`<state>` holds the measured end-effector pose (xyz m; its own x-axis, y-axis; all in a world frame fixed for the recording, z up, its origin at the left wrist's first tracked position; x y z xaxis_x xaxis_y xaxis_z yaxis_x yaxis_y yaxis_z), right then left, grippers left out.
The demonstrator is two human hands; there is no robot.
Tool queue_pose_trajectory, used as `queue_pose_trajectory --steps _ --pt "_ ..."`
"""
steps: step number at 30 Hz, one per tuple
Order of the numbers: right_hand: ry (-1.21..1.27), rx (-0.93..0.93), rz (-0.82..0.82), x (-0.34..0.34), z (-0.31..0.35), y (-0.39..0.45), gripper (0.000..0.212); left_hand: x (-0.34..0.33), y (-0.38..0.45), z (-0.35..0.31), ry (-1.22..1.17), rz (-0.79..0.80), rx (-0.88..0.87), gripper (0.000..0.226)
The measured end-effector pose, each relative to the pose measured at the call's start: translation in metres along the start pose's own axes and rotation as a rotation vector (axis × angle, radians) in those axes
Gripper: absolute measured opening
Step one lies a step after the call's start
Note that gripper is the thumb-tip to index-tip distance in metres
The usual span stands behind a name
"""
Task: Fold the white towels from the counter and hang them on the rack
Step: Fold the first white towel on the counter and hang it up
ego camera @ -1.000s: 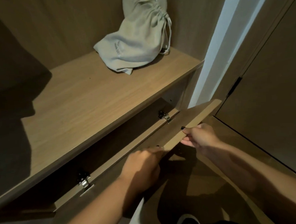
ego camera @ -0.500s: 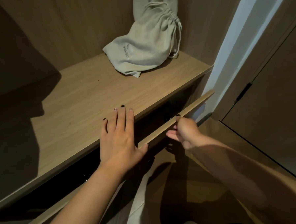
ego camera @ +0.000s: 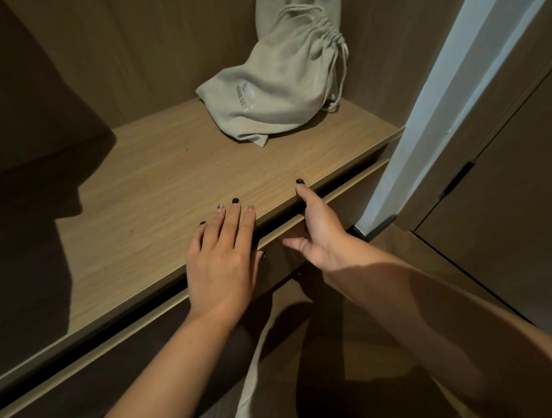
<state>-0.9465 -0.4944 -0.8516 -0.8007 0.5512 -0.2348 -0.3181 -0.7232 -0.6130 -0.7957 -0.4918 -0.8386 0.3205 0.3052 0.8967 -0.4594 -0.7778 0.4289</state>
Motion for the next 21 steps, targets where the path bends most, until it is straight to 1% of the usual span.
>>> queue_pose_trajectory --steps 4,9,13,15,17,19,21 --pt "-0.035 -0.01 -0.034 -0.005 0.003 0.002 0.058 -0.004 -0.001 0.001 -0.004 -0.075 -0.009 0.061" --pt "-0.046 -0.02 -0.029 -0.01 0.004 0.003 0.052 -0.008 -0.001 0.003 -0.01 -0.173 -0.031 0.055" --pt "-0.08 -0.048 -0.039 -0.01 0.0 0.0 0.054 -0.007 0.0 0.002 -0.048 -0.193 -0.015 0.054" --pt "-0.137 -0.046 -0.061 -0.009 0.001 -0.004 0.056 -0.005 0.001 0.001 -0.064 -0.156 -0.002 0.057" --pt "-0.246 -0.046 -0.08 -0.006 0.002 -0.011 0.056 -0.003 0.002 -0.001 -0.092 -0.066 0.027 0.061" --pt "-0.409 -0.043 -0.073 -0.003 0.007 -0.021 0.05 0.001 0.002 -0.001 -0.132 0.053 0.063 0.065" --pt "-0.611 -0.027 -0.014 -0.004 0.017 -0.038 0.048 0.009 0.006 0.002 -0.158 0.178 0.059 0.067"
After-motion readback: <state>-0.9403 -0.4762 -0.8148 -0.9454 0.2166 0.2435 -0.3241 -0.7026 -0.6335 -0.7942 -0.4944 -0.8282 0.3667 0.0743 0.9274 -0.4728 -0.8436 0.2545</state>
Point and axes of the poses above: each hand's wrist, its own y-axis towards the middle knuckle, its own x-axis out of the back of the hand, z = x × y, the point moved 5 cm from there along y, towards the middle knuckle, and after that the axes turned 8 degrees about -y, right-handed, at the moved point
